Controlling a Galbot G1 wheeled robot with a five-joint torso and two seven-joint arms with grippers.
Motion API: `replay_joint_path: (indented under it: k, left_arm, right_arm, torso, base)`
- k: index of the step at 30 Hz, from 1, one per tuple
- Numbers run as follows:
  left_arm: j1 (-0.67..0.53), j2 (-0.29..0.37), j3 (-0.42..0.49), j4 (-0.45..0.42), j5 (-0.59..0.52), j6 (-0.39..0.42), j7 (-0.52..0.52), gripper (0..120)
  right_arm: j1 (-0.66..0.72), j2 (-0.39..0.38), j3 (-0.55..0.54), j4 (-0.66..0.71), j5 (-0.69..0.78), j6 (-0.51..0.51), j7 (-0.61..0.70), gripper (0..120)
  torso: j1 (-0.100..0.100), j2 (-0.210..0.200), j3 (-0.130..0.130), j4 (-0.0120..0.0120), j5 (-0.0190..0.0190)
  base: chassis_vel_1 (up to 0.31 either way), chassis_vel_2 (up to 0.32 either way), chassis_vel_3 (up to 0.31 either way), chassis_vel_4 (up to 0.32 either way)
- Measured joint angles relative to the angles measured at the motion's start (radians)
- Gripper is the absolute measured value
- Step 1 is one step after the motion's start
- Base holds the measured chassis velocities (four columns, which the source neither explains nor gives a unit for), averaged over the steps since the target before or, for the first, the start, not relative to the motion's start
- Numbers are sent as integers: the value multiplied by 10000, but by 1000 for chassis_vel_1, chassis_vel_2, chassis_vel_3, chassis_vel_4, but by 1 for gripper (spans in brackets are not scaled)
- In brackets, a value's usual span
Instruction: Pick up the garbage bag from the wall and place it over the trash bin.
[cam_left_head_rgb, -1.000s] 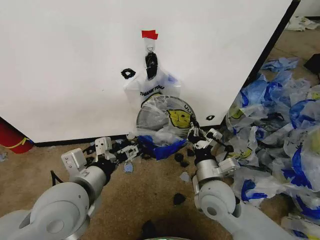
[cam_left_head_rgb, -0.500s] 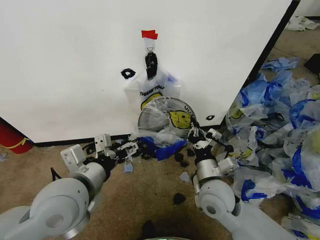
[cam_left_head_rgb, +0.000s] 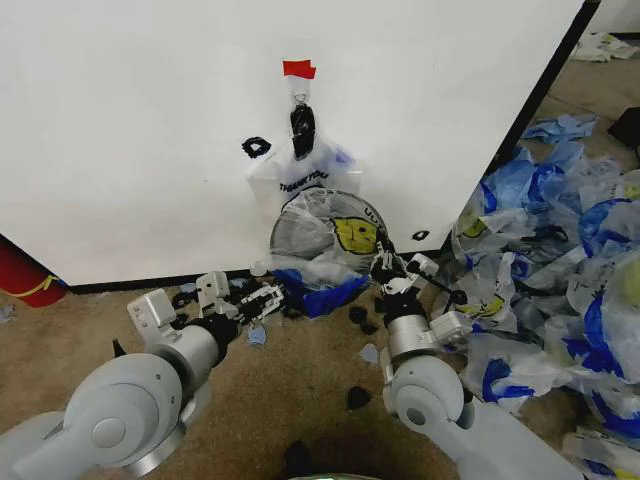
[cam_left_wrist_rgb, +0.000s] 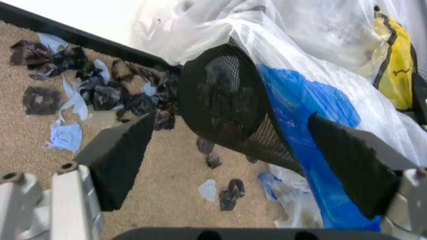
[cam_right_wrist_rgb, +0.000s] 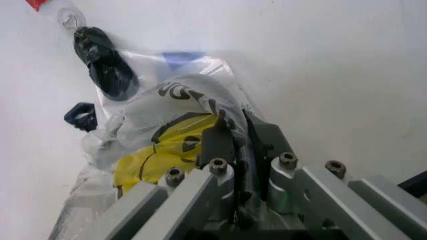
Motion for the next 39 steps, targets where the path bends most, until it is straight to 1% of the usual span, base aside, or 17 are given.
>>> replay_joint_path:
  k: [5, 6, 8, 9, 11, 12, 15, 17, 18, 21, 23, 25, 26, 28, 33, 36, 39]
  left_arm:
    - [-7, -11, -10, 4, -19, -63, 22, 73]
    - [-7, -11, -10, 4, -19, -63, 22, 73]
    - [6, -24, -10, 5, -19, -74, 36, 62]
    - [6, -26, -10, 5, -19, -75, 41, 60]
    - [-6, -29, -8, 6, -19, -75, 56, 51]
    - [-6, -29, -8, 6, -19, -75, 56, 51]
    - [-29, -21, -5, 6, -19, -75, 70, 36]
    - [-42, -17, -9, 6, -19, -75, 73, 30]
    - [-60, -1, -28, 7, -19, -75, 74, 23]
    - [-83, 23, -55, 7, -18, -74, 77, 20]
    - [-108, 43, -80, 7, -21, -76, 88, 30]
    - [-112, 39, -84, 7, -71, -82, 104, 36]
    - [-112, 10, -84, 7, -134, -103, 116, 43]
    - [-112, 4, -84, 7, -146, -111, 125, 45]
    - [-148, -70, -80, 7, -343, -254, 361, 68]
    - [-164, -95, -72, 7, -367, -278, 414, 75]
    - [-184, -123, -45, 7, -379, -291, 459, 90]
  right_arm:
    - [0, -14, -6, -28, -64, -41, 36, 1]
    - [0, -14, -6, -28, -64, -41, 36, 1]
    - [14, -39, 3, -37, -67, -69, 67, 1]
    - [18, -44, 9, -41, -68, -79, 73, 1]
    - [44, -58, 19, -71, -80, -111, 94, 1]
    - [44, -58, 19, -71, -80, -111, 94, 1]
    - [87, -59, 25, -143, -108, -144, 121, 1]
    - [96, -51, 26, -156, -113, -170, 138, 1]
    - [97, -44, 25, -158, -121, -195, 159, 1]
    - [102, -36, 24, -161, -131, -217, 181, 1]
    - [119, -25, 23, -161, -140, -259, 225, 1]
    - [150, -11, 21, -161, -157, -284, 244, 1]
    - [185, 4, 15, -162, -165, -312, 270, 1]
    - [198, 9, 12, -163, -167, -321, 284, 1]
    - [302, 58, -19, -145, -55, -361, 329, 1]
    - [317, 78, -39, -127, 8, -366, 326, 1]
    - [333, 180, -95, -176, 52, -395, 331, 1]
  torso:
    - [0, 0, 0, 0, 0]
    - [0, 0, 0, 0, 0]
    - [0, 0, 0, 0, -1]
    - [0, 0, 0, 0, 0]
    - [0, 0, 0, 0, 0]
    - [0, 0, 0, 0, 0]
    - [0, 0, 0, 0, 0]
    - [0, 0, 0, 0, 0]
    - [0, 0, 0, 0, 0]
    - [0, 0, 0, 0, 0]
    - [0, 0, 0, 0, 0]
    - [0, 0, 0, 0, 0]
    - [0, 0, 0, 0, 0]
    - [0, 0, 0, 0, 0]
    - [0, 0, 0, 0, 0]
    - [0, 0, 0, 0, -1]
    - [0, 0, 0, -1, 0]
  base:
    - [0, 0, 0, 0]
    - [0, 0, 0, 0]
    - [0, 0, 0, 0]
    - [0, 0, 0, 0]
    - [0, 0, 0, 0]
    - [0, 0, 0, 0]
    - [0, 0, 0, 0]
    - [0, 0, 0, 0]
    - [0, 0, 0, 0]
    - [0, 0, 0, 0]
    - [0, 0, 0, 0]
    - [0, 0, 0, 0]
    - [0, 0, 0, 0]
    - [0, 0, 0, 0]
    - [0, 0, 0, 0]
    - [0, 0, 0, 0]
    - [0, 0, 0, 0]
